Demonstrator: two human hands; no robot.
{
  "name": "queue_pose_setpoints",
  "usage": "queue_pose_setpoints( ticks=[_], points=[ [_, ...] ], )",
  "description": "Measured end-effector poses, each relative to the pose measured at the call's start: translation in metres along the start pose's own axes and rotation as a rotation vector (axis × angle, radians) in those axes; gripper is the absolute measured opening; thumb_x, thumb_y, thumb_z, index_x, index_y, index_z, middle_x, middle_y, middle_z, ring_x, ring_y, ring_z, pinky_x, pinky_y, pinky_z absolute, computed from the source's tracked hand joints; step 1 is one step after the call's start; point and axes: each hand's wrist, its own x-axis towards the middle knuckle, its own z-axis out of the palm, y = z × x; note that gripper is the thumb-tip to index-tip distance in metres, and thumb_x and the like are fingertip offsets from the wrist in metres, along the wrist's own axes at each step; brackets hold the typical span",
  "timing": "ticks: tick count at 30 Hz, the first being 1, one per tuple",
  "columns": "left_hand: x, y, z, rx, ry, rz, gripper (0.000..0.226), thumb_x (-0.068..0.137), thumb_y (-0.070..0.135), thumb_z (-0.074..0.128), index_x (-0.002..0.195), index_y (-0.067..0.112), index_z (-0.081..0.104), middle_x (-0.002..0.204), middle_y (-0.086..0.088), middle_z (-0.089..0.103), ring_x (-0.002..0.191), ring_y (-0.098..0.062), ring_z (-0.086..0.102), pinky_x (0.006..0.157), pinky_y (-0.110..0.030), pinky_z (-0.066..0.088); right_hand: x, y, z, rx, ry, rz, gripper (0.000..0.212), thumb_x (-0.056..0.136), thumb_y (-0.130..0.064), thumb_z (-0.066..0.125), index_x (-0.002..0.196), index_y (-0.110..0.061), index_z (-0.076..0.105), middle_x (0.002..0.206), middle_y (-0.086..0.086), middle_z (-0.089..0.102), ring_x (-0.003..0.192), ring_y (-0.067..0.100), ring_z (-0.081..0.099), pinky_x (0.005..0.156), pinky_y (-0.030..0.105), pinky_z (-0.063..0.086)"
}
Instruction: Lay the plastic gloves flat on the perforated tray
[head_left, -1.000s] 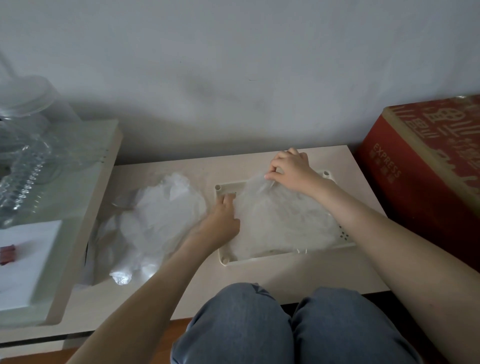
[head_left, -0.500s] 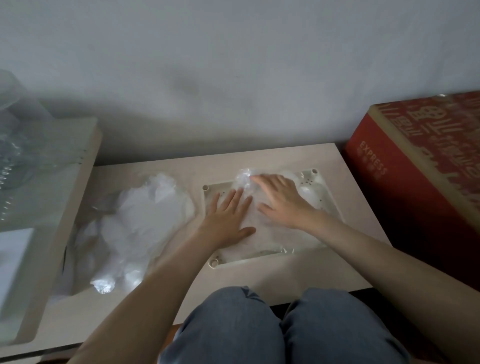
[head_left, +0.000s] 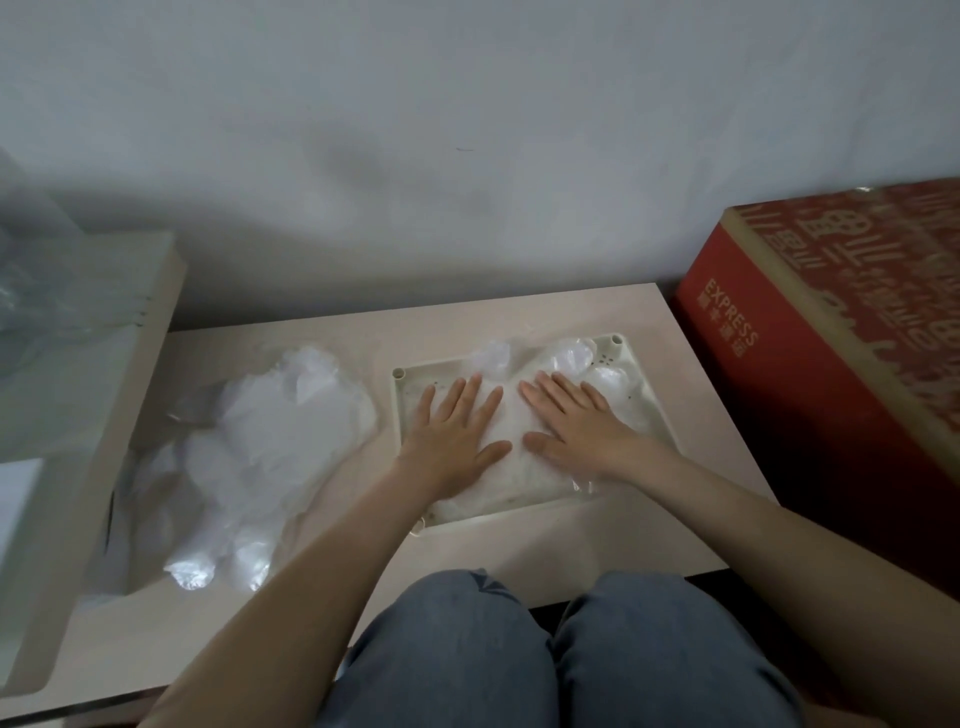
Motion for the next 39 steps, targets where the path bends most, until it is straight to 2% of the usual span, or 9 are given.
queue_pose_setpoints(
  ticks=[3,6,10,12,15,22,29,34,39],
  points=[
    [-0.012,-0.005,-0.009,-0.083,0.239,-0.052,0.071,0.095,0.056,0.005,0.154,0.017,0.009,0.161,-0.009,0.001,0.148,-0.028,0.006,0.118,-0.047,0.001,-0.004,-0.005,-0.009,0.031,0.125,-0.029,0.064,0.099,-0.05,0.032,0.153,-0.027,0.007,0.161,-0.003,0.001,0.147,0.015,-0.003,0.116,0.036,-0.003],
    [-0.028,-0.017,-0.015,-0.187,0.453,-0.277,0.049,0.098,0.03,0.034,0.143,0.009,0.035,0.153,-0.016,0.026,0.136,-0.036,0.029,0.113,-0.048,0.018,-0.005,-0.01,-0.018,-0.013,0.27,-0.055,0.061,0.091,-0.051,0.032,0.146,-0.026,0.028,0.153,-0.004,0.024,0.141,0.015,0.016,0.111,0.033,0.002],
    [-0.05,-0.053,-0.009,-0.112,0.259,-0.572,0.05,0.098,0.023,0.036,0.145,0.013,0.02,0.154,-0.014,0.014,0.139,-0.032,0.02,0.112,-0.046,0.018,-0.004,-0.027,-0.025,-0.076,0.235,-0.114,0.055,0.09,-0.043,0.035,0.141,-0.023,0.037,0.146,-0.005,0.032,0.137,0.017,0.022,0.109,0.032,0.001],
    [-0.057,-0.067,-0.004,-0.085,0.134,-0.639,0.046,0.099,0.024,0.036,0.142,0.01,0.025,0.15,-0.015,0.026,0.135,-0.032,0.03,0.109,-0.044,0.025,-0.004,-0.033,-0.026,-0.079,0.222,-0.131,0.056,0.088,-0.038,0.034,0.142,-0.022,0.036,0.146,-0.004,0.032,0.137,0.018,0.023,0.109,0.032,0.002],
    [-0.069,-0.078,-0.001,-0.111,0.028,-0.64,0.029,0.099,0.019,0.038,0.127,0.011,0.041,0.127,-0.01,0.051,0.116,-0.027,0.051,0.093,-0.034,0.039,-0.004,-0.044,-0.029,-0.077,0.222,-0.117,0.055,0.093,-0.027,0.042,0.146,-0.02,0.029,0.151,-0.003,0.027,0.138,0.02,0.022,0.111,0.036,0.006],
    [-0.082,-0.087,-0.007,-0.102,0.076,-0.633,0.025,0.096,0.007,0.039,0.115,0.013,0.053,0.117,-0.007,0.06,0.11,-0.025,0.058,0.085,-0.032,0.046,0.003,-0.065,-0.038,-0.041,0.215,-0.099,0.055,0.093,-0.024,0.044,0.146,-0.02,0.029,0.152,-0.003,0.027,0.138,0.02,0.022,0.11,0.036,0.01],
    [-0.086,-0.093,-0.003,-0.274,0.092,-0.494,0.032,0.098,0.034,0.046,0.119,0.01,0.048,0.117,-0.009,0.055,0.11,-0.029,0.052,0.082,-0.036,0.043,0.01,-0.084,-0.045,-0.015,0.207,-0.168,0.054,0.095,-0.028,0.045,0.146,-0.019,0.03,0.15,-0.002,0.03,0.138,0.02,0.021,0.11,0.035,0.013],
    [-0.092,-0.092,0.006,-0.011,0.109,-0.39,0.022,0.098,0.011,0.037,0.116,0.01,0.051,0.114,-0.007,0.057,0.107,-0.026,0.055,0.077,-0.034,0.044,0.009,-0.093,-0.047,-0.013,0.173,-0.19,0.052,0.096,-0.03,0.044,0.146,-0.02,0.031,0.15,-0.002,0.031,0.138,0.02,0.021,0.11,0.035,0.013],
    [-0.093,-0.091,-0.014,-0.238,0.284,-0.521,0.022,0.097,0.015,0.037,0.102,0.008,0.057,0.103,-0.009,0.063,0.094,-0.029,0.059,0.066,-0.03,0.035,0.008,-0.098,-0.054,0.052,0.128,-0.189,0.054,0.095,-0.032,0.047,0.146,-0.023,0.033,0.148,-0.004,0.033,0.138,0.019,0.021,0.11,0.033,0.014]
  ],
)
